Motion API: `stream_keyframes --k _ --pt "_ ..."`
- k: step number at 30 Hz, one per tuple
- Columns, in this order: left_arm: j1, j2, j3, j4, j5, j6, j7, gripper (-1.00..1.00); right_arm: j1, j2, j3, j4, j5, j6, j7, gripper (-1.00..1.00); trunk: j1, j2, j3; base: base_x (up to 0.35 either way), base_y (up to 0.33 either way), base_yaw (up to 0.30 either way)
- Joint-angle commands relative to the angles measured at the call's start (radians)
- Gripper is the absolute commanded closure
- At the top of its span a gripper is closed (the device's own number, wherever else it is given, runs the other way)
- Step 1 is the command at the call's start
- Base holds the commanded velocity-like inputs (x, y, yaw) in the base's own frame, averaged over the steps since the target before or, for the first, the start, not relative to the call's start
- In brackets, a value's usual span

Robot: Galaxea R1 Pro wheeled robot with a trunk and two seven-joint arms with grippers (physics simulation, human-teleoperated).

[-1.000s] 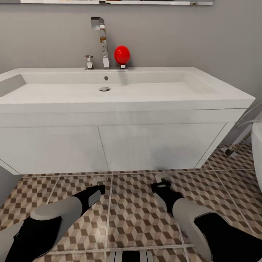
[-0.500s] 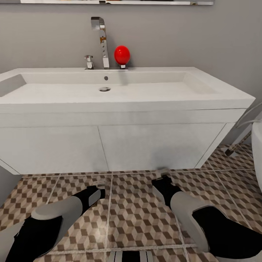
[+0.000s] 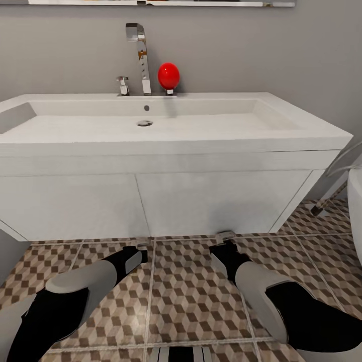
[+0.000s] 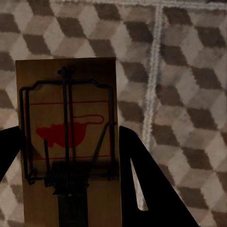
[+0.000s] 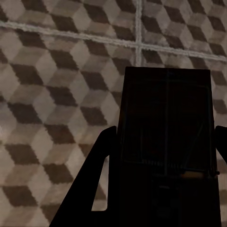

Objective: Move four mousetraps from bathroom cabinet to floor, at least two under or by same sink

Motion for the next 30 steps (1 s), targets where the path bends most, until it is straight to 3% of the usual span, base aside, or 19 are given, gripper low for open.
stream_keyframes --k 1,9,30 --pt "-0.022 0.0 0.007 -0.002 -0.003 -0.008 -0.001 1.0 -0.024 0.0 0.026 -0.003 0.017 0.002 0.006 1.0 0.0 0.0 0.0 0.0 0.0 0.0" --pt "-0.021 0.008 0.009 -0.013 0.002 -0.014 -0.007 1.0 -0.023 0.001 0.025 -0.001 0.014 0.004 0.006 1.0 0.0 0.0 0.0 0.0 0.0 0.0" --pt "-0.021 0.011 0.014 -0.011 0.005 -0.006 -0.008 1.0 -0.023 0.002 0.025 -0.001 0.014 0.003 0.008 1.0 0.009 -0.005 -0.081 0.0 0.0 0.0"
